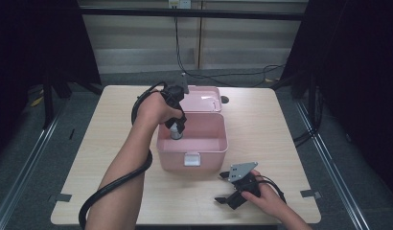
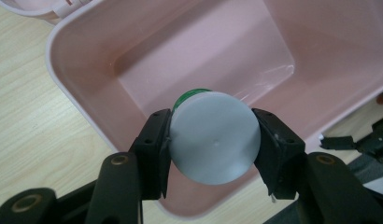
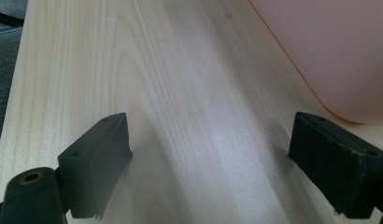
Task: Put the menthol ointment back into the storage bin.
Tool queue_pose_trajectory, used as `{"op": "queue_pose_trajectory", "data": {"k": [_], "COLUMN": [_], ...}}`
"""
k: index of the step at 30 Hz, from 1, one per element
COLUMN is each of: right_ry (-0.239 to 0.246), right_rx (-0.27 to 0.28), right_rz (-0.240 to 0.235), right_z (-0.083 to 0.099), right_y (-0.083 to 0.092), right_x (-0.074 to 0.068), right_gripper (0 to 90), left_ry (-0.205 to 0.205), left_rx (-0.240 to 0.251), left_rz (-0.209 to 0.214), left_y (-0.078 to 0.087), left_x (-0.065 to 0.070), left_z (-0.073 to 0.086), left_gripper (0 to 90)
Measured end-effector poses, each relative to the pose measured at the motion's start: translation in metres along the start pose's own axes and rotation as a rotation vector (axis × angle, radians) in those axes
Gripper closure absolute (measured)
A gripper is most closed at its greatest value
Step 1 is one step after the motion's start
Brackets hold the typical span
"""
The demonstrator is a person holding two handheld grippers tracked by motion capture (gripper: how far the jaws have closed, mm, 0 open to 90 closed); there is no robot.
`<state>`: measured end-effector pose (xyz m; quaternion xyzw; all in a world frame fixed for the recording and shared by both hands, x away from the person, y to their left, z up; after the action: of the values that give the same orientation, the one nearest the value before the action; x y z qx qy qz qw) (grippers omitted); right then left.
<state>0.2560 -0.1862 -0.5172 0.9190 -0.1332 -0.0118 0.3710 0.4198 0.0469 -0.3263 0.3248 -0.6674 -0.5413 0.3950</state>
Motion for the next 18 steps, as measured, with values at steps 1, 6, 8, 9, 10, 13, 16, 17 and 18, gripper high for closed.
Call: {"op": "queue_pose_trajectory", "data": {"k": [1, 6, 8, 9, 10, 13, 16, 17, 18], "right_ry": [0.001, 0.0, 0.0, -0.002, -0.002, 0.001, 0.001, 0.003, 0.003], "right_rx": [0.0, 0.001, -0.002, -0.002, -0.002, -0.001, -0.001, -0.001, -0.002], "right_rz": [0.0, 0.0, 0.003, 0.002, 0.002, 0.002, 0.003, 0.003, 0.003], "right_z": [0.0, 0.0, 0.0, 0.0, 0.0, 0.0, 0.0, 0.0, 0.0], "right_y": [0.0, 0.0, 0.0, 0.0, 0.0, 0.0, 0.0, 0.0, 0.0], "right_x": [0.0, 0.0, 0.0, 0.0, 0.0, 0.0, 0.0, 0.0, 0.0], "right_gripper": [11.9, 11.9, 11.9, 11.9, 11.9, 11.9, 11.9, 11.9, 11.9], "left_ry": [0.013, 0.054, 0.075, 0.076, 0.084, 0.095, 0.112, 0.118, 0.119], "left_rx": [0.002, 0.01, 0.016, 0.012, 0.017, 0.018, 0.019, 0.016, 0.013], "left_rz": [0.0, -0.003, -0.011, -0.016, -0.015, -0.017, -0.02, -0.019, -0.019], "left_y": [-0.002, -0.01, -0.013, -0.014, -0.016, -0.02, -0.024, -0.026, -0.028], "left_x": [-0.001, -0.004, -0.003, -0.003, -0.003, -0.002, -0.002, -0.002, -0.003], "left_z": [-0.001, -0.005, -0.006, -0.007, -0.008, -0.01, -0.012, -0.013, -0.014], "left_gripper": [50.4, 50.4, 50.4, 50.4, 50.4, 50.4, 50.4, 50.4, 50.4]}}
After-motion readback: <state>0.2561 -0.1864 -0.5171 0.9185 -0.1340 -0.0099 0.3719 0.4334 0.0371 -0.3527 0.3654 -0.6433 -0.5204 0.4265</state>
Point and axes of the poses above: each handheld gripper's, and its own axes: y roughly backward along the jaws, z roughly out of its underside, x roughly to its right, the point moved 1 cm from there along -y, roughly forward along the jaws, and after that the axes turned 9 degrees about y, right-handed, at the moved point
